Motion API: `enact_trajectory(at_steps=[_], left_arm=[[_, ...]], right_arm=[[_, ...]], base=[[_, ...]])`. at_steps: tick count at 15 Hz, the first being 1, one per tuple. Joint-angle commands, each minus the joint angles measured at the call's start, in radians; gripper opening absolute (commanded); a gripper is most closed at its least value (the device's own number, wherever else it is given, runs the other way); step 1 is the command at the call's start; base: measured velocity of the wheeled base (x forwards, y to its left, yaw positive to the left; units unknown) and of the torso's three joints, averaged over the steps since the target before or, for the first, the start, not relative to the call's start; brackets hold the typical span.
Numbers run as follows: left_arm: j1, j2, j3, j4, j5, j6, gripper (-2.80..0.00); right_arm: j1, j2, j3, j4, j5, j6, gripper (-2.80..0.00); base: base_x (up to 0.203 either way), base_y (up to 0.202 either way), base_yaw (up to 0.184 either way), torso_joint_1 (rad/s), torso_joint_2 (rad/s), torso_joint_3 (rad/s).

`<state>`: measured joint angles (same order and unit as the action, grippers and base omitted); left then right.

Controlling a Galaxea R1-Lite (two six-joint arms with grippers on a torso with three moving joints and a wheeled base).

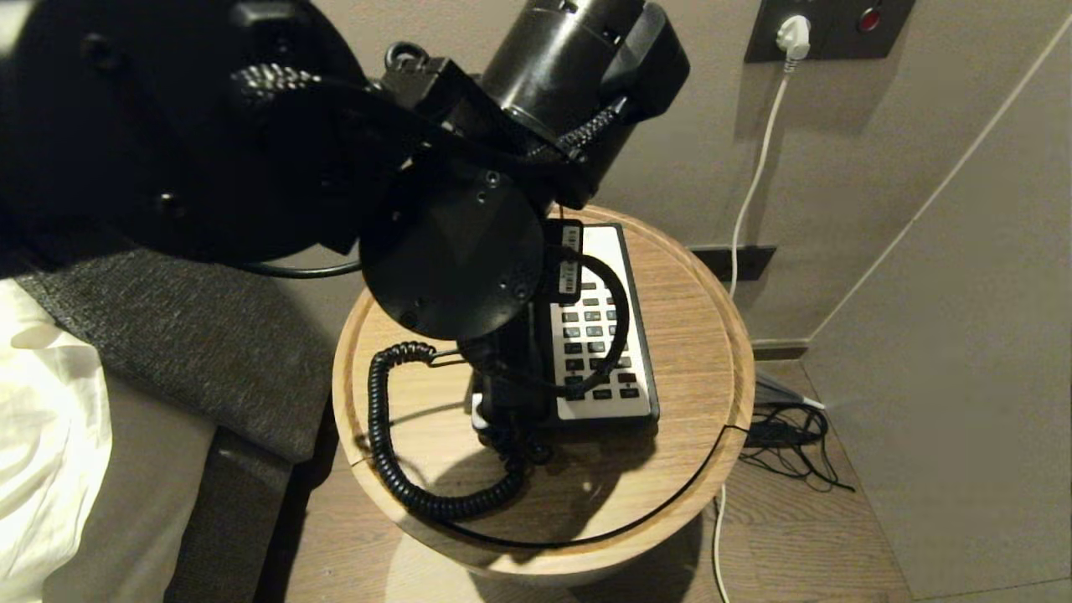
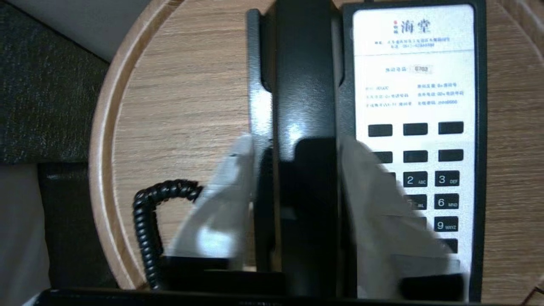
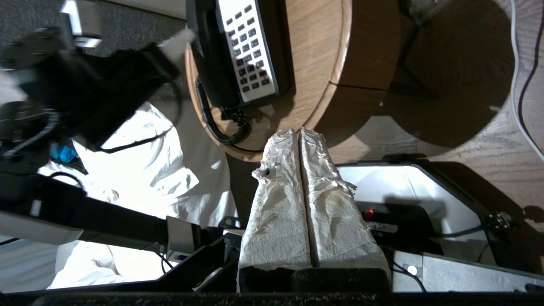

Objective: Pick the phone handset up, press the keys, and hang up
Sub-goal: Put the handset back, then end the call using the dial pad

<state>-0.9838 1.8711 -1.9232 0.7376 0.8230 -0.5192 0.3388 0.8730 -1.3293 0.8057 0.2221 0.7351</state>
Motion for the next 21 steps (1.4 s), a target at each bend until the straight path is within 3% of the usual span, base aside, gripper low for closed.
enact_trajectory(at_steps=[1, 4, 9, 12, 21], left_arm=[[-0.001, -0.042, 0.001, 0.016, 0.003, -0.009, -2.8], [0.001, -0.075, 0.008, 0.037, -0.007, -0.019, -2.8], [0.01, -0.178, 0.028, 0.175, -0.049, -0.111, -2.8], [0.014, -0.266, 0.123, 0.198, -0.054, -0.12, -2.8], [0.121, -0.416, 0.209, 0.2, -0.074, -0.114, -2.8]], right_arm=[[0.0, 0.002, 0.016, -0.004, 0.002, 0.004, -2.8], [-0.001, 0.009, 0.038, -0.039, -0.003, 0.005, -2.8], [0.001, 0.056, 0.047, -0.046, 0.004, 0.005, -2.8], [0.017, 0.147, 0.025, -0.061, 0.032, 0.007, -2.8], [0.214, 0.596, -0.342, -0.022, 0.018, 0.01, -2.8]], base=[[0.0, 0.0, 0.0, 0.0, 0.0, 0.0], [0.0, 0.0, 0.0, 0.0, 0.0, 0.0], [0.0, 0.0, 0.0, 0.0, 0.0, 0.0], [0.0, 0.0, 0.0, 0.0, 0.0, 0.0], [0.0, 0.0, 0.0, 0.0, 0.0, 0.0]])
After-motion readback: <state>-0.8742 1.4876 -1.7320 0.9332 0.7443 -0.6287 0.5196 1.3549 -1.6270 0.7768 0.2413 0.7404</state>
